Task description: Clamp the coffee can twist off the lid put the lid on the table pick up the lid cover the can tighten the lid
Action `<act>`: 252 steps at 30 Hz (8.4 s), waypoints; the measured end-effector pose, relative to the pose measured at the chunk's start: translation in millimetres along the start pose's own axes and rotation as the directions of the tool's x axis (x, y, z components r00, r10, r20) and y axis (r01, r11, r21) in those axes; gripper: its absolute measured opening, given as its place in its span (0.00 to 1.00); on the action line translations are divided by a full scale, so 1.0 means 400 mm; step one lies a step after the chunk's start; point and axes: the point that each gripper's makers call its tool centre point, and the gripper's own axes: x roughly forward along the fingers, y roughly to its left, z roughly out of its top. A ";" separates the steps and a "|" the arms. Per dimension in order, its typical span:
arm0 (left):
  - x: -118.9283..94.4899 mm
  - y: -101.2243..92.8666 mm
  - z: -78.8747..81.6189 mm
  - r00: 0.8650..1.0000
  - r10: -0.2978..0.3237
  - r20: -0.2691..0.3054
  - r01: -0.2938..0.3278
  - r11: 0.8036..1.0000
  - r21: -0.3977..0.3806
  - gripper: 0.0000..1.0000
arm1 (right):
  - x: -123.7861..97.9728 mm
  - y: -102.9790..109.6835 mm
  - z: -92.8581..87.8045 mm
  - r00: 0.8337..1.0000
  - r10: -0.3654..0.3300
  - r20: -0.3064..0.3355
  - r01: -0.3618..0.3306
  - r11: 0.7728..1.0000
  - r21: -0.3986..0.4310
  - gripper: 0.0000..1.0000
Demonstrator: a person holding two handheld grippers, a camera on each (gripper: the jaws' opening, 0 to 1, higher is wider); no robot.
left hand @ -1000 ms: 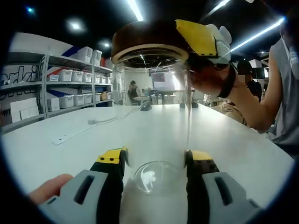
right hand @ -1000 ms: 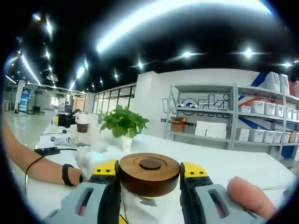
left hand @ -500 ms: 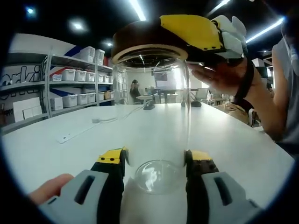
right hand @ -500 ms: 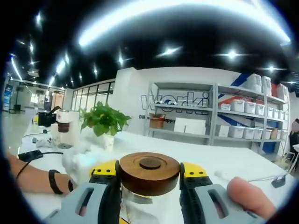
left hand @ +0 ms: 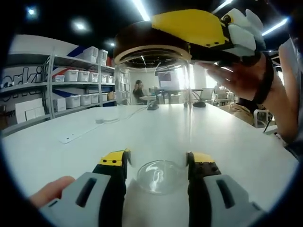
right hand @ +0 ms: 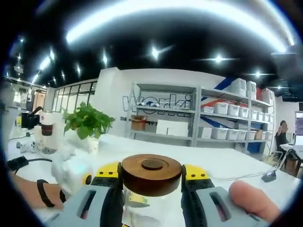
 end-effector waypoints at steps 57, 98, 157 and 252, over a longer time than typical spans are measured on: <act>-0.016 -0.014 -0.003 1.000 0.000 -0.003 0.000 1.000 0.004 0.40 | -0.058 -0.089 0.028 0.640 0.754 0.147 -0.761 0.649 -0.010 0.55; -0.004 0.016 -0.010 0.999 -0.047 0.002 0.047 0.999 -0.003 0.41 | -0.004 0.042 -0.213 0.269 0.935 0.233 -0.961 0.244 0.130 0.45; -0.124 0.023 0.041 0.988 -0.057 0.141 0.068 0.995 -0.076 0.53 | -0.044 -0.054 -0.248 0.312 0.932 0.183 -0.946 0.287 0.150 0.55; -0.320 -0.344 0.038 0.927 0.373 0.046 -0.357 0.912 -0.203 0.00 | -0.423 -0.002 -0.255 0.707 0.706 0.040 -0.707 0.707 0.011 0.00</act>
